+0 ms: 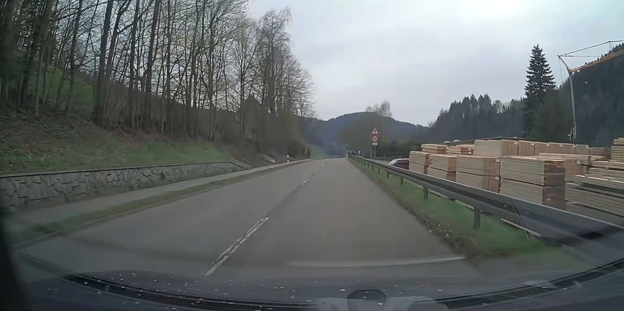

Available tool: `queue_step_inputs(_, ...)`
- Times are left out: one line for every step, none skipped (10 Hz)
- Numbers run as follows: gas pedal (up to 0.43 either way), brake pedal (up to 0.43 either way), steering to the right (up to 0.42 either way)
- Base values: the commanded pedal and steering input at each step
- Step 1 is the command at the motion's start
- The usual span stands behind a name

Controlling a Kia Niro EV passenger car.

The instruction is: Follow the waypoints while adhering to traffic rules and regulations

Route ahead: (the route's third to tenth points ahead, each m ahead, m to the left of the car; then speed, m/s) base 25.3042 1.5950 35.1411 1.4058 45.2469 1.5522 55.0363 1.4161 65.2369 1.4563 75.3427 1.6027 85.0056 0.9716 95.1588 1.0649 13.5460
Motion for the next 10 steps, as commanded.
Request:
queue_step_inputs(0.047,0.000,-0.003)
queue_step_inputs(0.047,0.000,-0.003)
queue_step_inputs(0.047,0.000,-0.003)
queue_step_inputs(0.047,0.000,-0.003)
queue_step_inputs(0.047,0.000,-0.003)
queue_step_inputs(0.047,0.000,-0.003)
queue_step_inputs(0.059,0.000,-0.003)
queue_step_inputs(0.059,0.000,-0.002)
queue_step_inputs(0.059,0.000,-0.002)
queue_step_inputs(0.059,0.000,-0.002)
